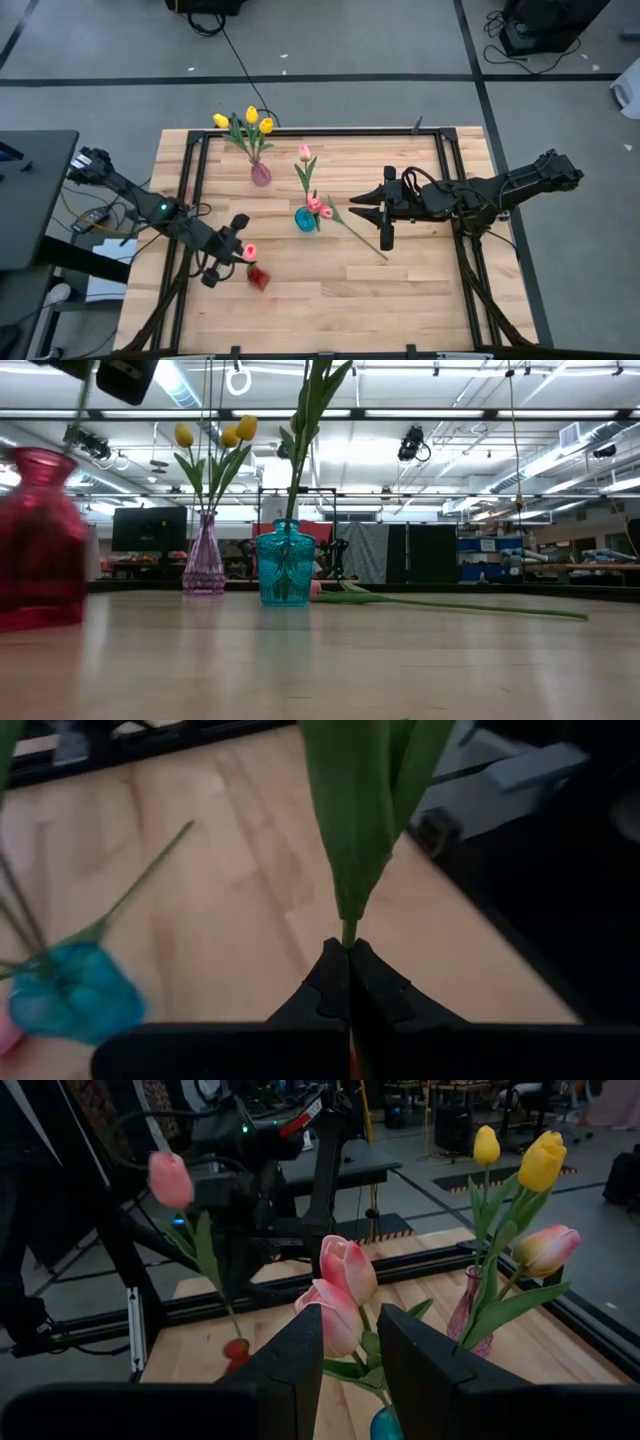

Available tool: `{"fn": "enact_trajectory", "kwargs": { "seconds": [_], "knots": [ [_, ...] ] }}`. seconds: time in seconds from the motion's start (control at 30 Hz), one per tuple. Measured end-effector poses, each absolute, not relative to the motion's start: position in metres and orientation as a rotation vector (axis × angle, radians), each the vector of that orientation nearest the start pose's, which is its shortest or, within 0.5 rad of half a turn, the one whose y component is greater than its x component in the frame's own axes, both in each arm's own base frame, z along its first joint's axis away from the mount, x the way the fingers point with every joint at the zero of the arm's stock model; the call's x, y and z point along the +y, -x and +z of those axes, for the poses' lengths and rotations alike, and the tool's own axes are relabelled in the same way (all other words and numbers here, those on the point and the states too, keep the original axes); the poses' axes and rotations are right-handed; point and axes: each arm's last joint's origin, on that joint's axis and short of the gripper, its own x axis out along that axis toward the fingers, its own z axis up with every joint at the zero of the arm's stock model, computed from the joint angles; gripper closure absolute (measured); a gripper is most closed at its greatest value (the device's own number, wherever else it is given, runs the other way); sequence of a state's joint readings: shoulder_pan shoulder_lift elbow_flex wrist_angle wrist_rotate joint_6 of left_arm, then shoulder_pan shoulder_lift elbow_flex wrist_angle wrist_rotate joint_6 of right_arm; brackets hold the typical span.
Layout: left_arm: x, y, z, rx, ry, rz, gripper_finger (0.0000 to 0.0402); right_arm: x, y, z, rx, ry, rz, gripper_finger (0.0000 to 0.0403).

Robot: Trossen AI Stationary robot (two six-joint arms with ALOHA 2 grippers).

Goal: Sort flowers into vase by color
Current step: Put the pink flower into the red flower vase

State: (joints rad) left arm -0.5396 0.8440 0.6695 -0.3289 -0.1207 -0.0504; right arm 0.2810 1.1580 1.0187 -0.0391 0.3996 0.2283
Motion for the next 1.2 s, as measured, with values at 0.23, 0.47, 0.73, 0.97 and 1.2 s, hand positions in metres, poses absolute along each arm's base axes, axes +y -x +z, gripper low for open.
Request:
{"fn": "enact_trajectory", "kwargs": {
  "seconds": [0.23, 0.47, 0.73, 0.97, 1.2],
  "knots": [
    [-0.085, -0.158, 0.264, 0.488, -0.201, -0.254, 0.0401, 0.061, -0.251, 0.354, 0.154, -0.168, -0.137, 0.029],
    [-0.08, -0.159, 0.265, 0.465, -0.272, -0.08, 0.0401, 0.061, -0.251, 0.354, 0.154, -0.172, -0.137, 0.029],
    [-0.073, -0.162, 0.265, 0.473, -0.197, -0.021, 0.0401, 0.057, -0.251, 0.351, 0.184, -0.15, -0.15, 0.029],
    [-0.063, -0.165, 0.243, 0.522, -0.127, -0.004, 0.0399, 0.046, -0.253, 0.345, 0.244, -0.156, -0.173, 0.029],
    [-0.06, -0.164, 0.236, 0.521, -0.084, 0.017, 0.0345, 0.046, -0.253, 0.345, 0.242, -0.161, -0.174, 0.029]
  ]
}}
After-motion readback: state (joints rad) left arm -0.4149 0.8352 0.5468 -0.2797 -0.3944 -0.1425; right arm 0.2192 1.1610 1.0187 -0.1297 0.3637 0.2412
